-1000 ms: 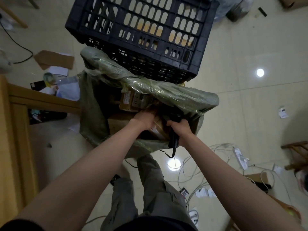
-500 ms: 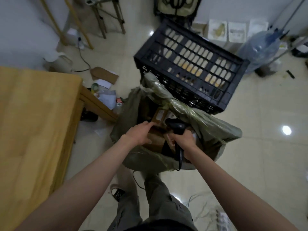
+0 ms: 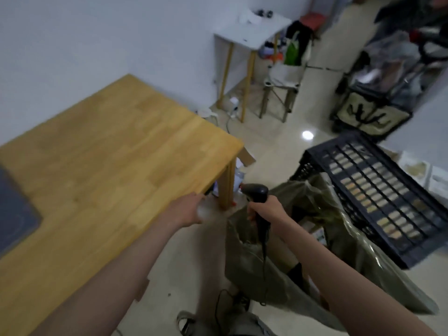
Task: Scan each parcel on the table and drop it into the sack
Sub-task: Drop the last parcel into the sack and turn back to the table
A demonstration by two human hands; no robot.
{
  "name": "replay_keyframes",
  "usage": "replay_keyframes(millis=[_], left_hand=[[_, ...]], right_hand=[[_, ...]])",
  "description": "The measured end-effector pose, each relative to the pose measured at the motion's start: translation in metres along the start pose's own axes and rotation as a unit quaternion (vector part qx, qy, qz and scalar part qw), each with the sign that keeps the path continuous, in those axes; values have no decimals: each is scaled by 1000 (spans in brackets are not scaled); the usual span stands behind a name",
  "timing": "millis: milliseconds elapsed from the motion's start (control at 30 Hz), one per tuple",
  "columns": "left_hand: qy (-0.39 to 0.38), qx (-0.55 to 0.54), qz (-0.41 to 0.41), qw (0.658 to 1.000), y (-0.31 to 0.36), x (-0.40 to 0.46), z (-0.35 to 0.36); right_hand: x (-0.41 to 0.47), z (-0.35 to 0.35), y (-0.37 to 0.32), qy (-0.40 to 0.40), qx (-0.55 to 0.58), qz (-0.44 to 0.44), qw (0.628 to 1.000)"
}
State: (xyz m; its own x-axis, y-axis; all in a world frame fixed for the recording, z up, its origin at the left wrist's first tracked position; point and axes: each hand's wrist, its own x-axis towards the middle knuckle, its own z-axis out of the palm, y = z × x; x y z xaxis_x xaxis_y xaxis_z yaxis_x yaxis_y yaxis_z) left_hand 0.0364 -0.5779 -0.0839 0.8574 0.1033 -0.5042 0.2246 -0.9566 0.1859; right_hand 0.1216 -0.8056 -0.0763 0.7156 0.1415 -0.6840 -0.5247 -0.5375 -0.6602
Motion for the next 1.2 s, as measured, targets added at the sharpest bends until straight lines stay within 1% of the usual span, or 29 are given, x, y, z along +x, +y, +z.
replay_keyframes(millis=[100, 233, 400, 567, 767, 833, 1000, 1200], left_hand=[[16, -33, -46, 998, -48, -38, 0], [24, -68, -94, 993, -104, -91, 7], [44, -123, -152, 980, -166, -156, 23], [83, -150, -224, 959, -219, -224, 37], [126, -205, -318, 917, -262, -304, 62], [136, -223, -337, 905, -267, -320, 70], [158, -280, -408, 854, -276, -360, 98], [182, -331, -473, 796, -275, -385, 117]], right_hand=[[-19, 45, -28, -39, -9, -31, 999], [-51, 106, -57, -106, -18, -52, 993], [-91, 189, -82, -179, -27, -82, 980], [-134, 279, -100, -229, -77, -116, 964], [-182, 372, -109, -333, -118, -115, 929], [-190, 392, -108, -360, -126, -110, 918], [-204, 448, -98, -428, -182, -102, 880], [-208, 501, -83, -493, -218, -73, 839]])
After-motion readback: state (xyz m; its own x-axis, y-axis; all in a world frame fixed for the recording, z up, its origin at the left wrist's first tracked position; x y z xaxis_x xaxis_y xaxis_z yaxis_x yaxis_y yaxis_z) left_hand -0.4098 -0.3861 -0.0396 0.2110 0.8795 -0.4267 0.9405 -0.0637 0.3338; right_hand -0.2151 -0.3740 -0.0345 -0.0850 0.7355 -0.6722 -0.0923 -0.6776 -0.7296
